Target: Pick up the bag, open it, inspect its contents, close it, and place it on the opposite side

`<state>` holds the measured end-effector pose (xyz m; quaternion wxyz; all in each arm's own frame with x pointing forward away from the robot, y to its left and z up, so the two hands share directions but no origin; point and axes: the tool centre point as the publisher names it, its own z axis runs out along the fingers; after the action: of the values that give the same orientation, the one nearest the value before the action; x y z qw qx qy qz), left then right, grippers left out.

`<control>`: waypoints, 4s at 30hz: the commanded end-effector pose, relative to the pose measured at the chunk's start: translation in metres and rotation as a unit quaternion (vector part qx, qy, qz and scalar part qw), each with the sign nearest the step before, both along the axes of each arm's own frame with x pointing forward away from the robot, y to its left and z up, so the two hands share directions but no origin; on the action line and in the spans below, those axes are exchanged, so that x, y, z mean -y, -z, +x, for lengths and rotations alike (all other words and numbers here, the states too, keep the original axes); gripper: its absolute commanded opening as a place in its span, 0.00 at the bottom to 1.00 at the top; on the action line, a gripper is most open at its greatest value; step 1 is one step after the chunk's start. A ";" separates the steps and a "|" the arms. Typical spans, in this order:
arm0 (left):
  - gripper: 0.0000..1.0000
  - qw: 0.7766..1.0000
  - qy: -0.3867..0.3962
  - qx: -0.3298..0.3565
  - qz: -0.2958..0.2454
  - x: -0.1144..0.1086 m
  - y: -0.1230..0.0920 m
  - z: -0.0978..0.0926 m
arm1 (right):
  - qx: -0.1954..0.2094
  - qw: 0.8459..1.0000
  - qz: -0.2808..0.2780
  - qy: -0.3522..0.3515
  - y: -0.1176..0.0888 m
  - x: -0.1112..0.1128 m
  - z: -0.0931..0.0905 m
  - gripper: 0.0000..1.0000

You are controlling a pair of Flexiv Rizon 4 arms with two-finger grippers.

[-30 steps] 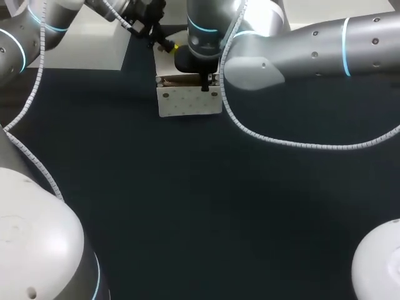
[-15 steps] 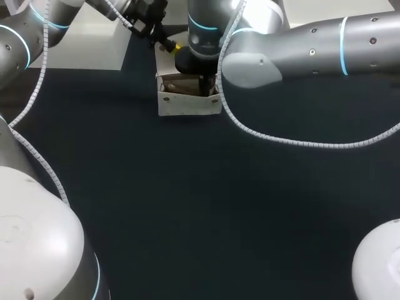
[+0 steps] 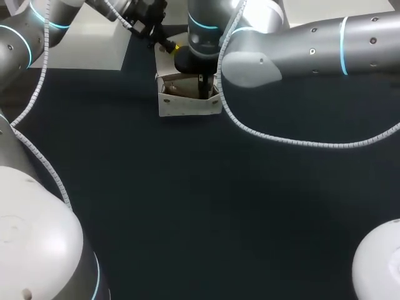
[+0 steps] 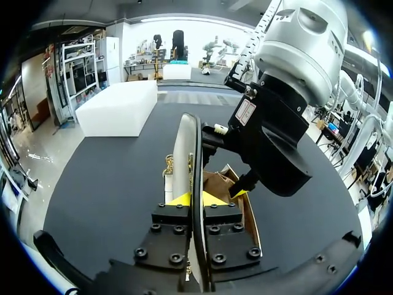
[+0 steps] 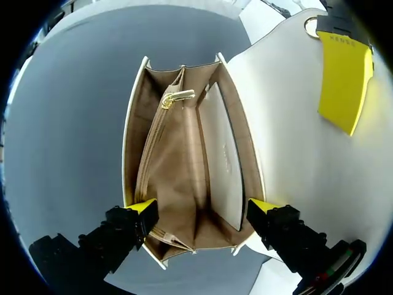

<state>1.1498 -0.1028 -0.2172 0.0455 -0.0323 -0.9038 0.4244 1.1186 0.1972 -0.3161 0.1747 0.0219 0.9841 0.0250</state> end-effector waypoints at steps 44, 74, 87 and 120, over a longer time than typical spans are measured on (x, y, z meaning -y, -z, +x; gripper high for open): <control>0.00 0.999 0.016 0.041 0.012 0.009 0.024 0.013 | 0.147 0.988 0.007 0.043 -0.073 0.010 -0.011 0.22; 0.00 0.975 -0.091 0.202 0.026 0.008 0.069 0.057 | 0.117 0.992 0.022 0.036 -0.018 0.008 -0.034 0.00; 0.00 0.973 -0.074 0.215 0.036 0.015 0.084 0.058 | 0.116 0.992 0.026 0.032 -0.015 0.005 -0.036 0.00; 0.00 0.971 -0.027 0.237 0.023 0.001 0.119 0.068 | 0.119 0.992 0.010 0.037 0.030 -0.007 -0.055 0.31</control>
<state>1.2234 -0.1046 -0.3350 -0.1756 -0.1090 -0.8997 0.3845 1.0636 0.1996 -0.3426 0.2870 0.0551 0.9557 0.0358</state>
